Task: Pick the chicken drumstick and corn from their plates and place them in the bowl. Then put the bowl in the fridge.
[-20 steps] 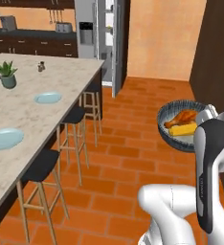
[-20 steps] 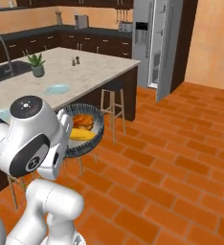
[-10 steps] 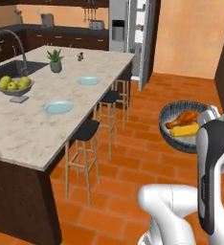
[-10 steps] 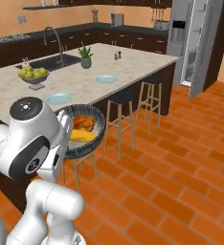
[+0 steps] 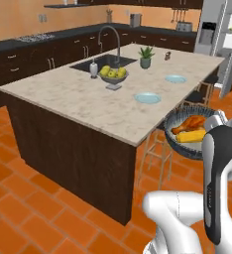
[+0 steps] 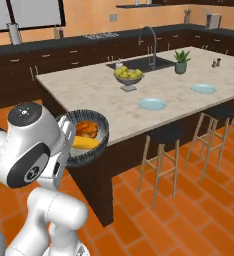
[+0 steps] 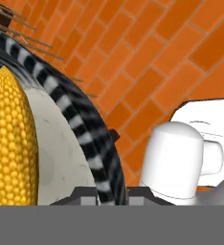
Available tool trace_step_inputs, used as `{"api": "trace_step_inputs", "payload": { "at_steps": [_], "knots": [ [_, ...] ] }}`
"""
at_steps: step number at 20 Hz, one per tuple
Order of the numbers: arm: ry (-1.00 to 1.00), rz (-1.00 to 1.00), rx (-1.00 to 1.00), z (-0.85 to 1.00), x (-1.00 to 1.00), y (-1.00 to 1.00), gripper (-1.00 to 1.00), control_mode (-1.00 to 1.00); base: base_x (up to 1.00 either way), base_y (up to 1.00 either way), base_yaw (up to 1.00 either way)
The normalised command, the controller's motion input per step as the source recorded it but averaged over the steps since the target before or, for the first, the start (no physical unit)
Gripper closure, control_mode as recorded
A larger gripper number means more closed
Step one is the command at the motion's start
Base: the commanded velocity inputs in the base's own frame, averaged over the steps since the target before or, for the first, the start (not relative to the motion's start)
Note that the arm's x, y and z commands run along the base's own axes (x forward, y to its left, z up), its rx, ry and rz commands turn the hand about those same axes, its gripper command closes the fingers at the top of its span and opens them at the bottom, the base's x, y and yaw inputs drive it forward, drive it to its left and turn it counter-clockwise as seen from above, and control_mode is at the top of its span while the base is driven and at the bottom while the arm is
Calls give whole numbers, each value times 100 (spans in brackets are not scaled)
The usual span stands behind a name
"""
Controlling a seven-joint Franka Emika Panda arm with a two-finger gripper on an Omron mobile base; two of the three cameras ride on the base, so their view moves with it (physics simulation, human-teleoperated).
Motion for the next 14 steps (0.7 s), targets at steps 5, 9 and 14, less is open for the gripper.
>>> {"api": "trace_step_inputs", "payload": {
  "at_steps": [5,9,14],
  "knots": [
    [0,0,0,0,0,0,100,100,59,100,39],
    [0,0,0,0,0,0,100,100,94,100,29],
    [0,0,0,0,0,0,100,100,100,100,10]
  ]
}}
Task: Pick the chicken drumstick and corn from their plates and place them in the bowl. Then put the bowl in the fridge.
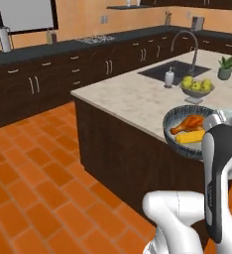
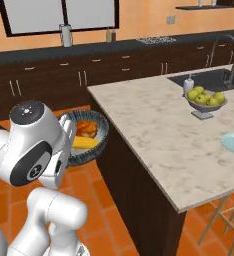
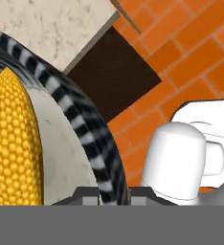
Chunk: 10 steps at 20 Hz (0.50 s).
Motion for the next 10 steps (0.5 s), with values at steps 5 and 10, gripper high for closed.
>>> {"api": "trace_step_inputs", "payload": {
  "at_steps": [5,10],
  "knots": [
    [0,0,0,0,0,0,100,100,100,100,4],
    [0,0,0,0,0,0,100,100,100,100,8]
  ]
}}
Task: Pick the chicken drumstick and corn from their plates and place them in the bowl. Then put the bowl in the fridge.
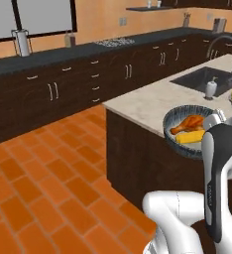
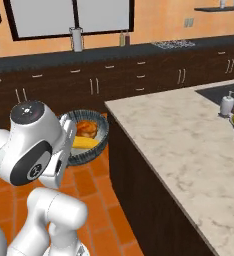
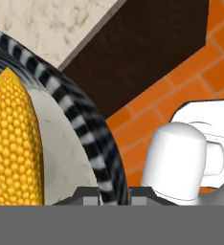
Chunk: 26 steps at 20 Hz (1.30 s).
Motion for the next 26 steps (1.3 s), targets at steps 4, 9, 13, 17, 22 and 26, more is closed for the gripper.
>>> {"api": "trace_step_inputs", "payload": {
  "at_steps": [4,9,13,17,22,26],
  "knots": [
    [0,0,0,0,0,0,100,100,99,100,9],
    [0,0,0,0,0,0,100,100,75,100,11],
    [0,0,0,0,0,0,100,100,67,100,10],
    [0,0,0,0,0,0,100,100,79,100,9],
    [0,0,0,0,0,0,100,100,94,74,0],
    [0,0,0,0,0,0,100,100,100,53,-37]
  ]
}}
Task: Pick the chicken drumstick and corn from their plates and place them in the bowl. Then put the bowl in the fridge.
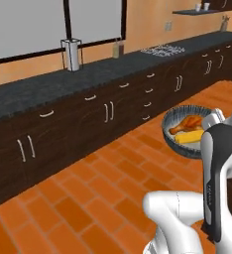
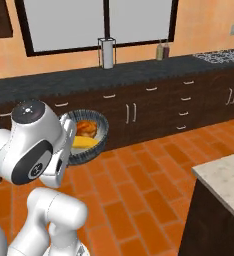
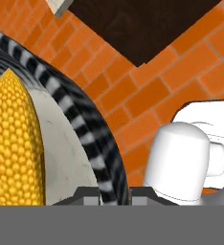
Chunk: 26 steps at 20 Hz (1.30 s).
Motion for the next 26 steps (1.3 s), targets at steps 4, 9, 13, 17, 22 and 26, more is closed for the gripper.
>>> {"api": "trace_step_inputs", "payload": {
  "at_steps": [4,9,13,17,22,26],
  "knots": [
    [0,0,0,0,0,0,100,100,100,62,-47],
    [0,0,0,0,0,0,100,100,100,65,-52],
    [0,0,0,0,0,0,100,100,100,48,-58],
    [0,0,0,0,0,0,100,100,98,56,-68],
    [0,0,0,0,0,0,100,100,93,70,-69],
    [0,0,0,0,0,0,100,100,100,87,-39]
  ]
}}
